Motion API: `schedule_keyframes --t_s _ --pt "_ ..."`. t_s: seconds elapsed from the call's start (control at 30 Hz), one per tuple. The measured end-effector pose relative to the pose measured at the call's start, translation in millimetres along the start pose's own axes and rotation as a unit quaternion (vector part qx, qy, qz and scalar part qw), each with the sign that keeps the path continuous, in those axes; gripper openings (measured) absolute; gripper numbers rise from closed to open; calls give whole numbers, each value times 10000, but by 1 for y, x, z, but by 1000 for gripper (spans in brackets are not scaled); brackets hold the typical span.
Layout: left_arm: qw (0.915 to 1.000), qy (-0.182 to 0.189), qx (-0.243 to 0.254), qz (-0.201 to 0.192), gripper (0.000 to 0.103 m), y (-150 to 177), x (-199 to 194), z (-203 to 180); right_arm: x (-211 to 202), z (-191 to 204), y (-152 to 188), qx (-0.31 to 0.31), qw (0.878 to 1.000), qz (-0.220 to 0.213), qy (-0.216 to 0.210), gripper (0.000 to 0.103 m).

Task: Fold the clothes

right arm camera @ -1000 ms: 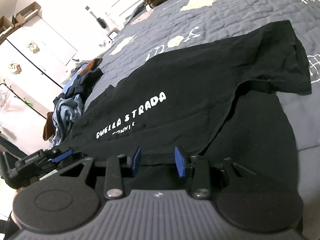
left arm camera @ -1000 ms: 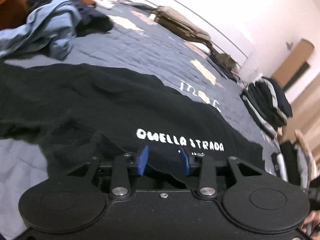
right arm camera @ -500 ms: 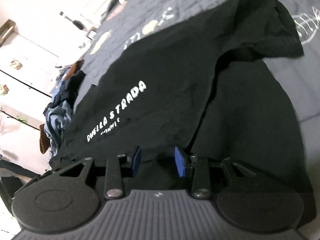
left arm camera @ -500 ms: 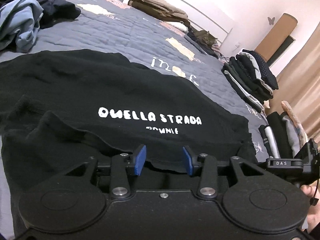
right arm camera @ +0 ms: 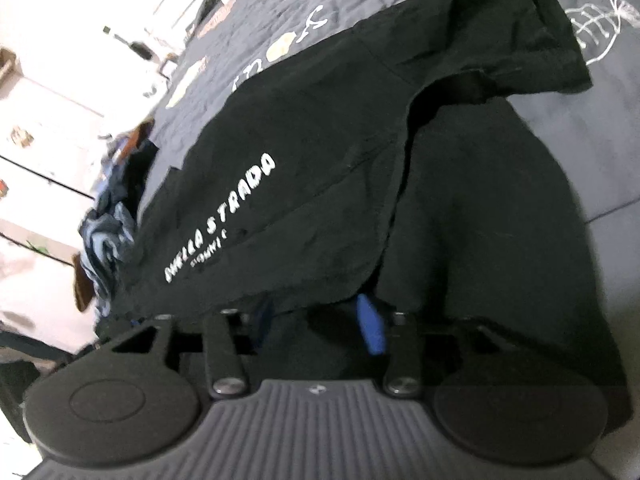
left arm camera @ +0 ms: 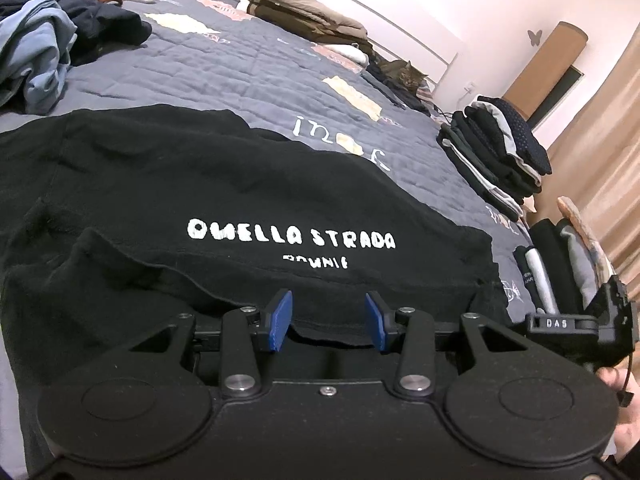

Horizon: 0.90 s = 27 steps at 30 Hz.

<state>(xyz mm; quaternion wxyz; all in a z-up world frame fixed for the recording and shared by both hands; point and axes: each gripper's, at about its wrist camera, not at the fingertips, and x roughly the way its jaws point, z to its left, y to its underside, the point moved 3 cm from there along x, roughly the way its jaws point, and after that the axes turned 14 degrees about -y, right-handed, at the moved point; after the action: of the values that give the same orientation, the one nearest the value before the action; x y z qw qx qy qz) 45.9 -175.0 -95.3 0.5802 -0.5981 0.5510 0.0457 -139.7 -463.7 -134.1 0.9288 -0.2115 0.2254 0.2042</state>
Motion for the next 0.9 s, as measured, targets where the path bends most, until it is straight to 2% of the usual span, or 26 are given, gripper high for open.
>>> schedule_keyframes --t_s 0.13,0.37,0.4,0.47,0.5,0.53,0.57,0.77,0.9 --pt "10000 -11 -15 -27 40 0 -1 1 4 -3 -4 70 9997 -187 -156 60" --pt "10000 -21 -5 -55 40 0 -3 1 5 -6 -13 221 9974 -548 -409 58" --pt "10000 -25 2 -59 40 -1 -3 1 4 -4 -13 148 9970 -605 -451 55" --pt "10000 -25 -4 -58 40 -1 -3 1 3 2 -15 -12 9962 -703 -520 40" --pt "10000 -27 -7 -57 40 -1 -3 2 3 2 -16 -36 9960 -729 -519 25" --pt "10000 -29 3 -57 40 -1 -3 1 3 3 -17 -60 9958 -754 -518 13" --pt "10000 -31 14 -56 40 -1 -3 1 3 4 -18 -83 9956 -780 -517 10" --pt "9999 -93 43 68 40 2 0 4 6 1 -25 69 9942 -944 -502 4" --pt "9996 -116 -92 257 43 4 5 10 7 -4 -27 261 9944 -911 -460 6"
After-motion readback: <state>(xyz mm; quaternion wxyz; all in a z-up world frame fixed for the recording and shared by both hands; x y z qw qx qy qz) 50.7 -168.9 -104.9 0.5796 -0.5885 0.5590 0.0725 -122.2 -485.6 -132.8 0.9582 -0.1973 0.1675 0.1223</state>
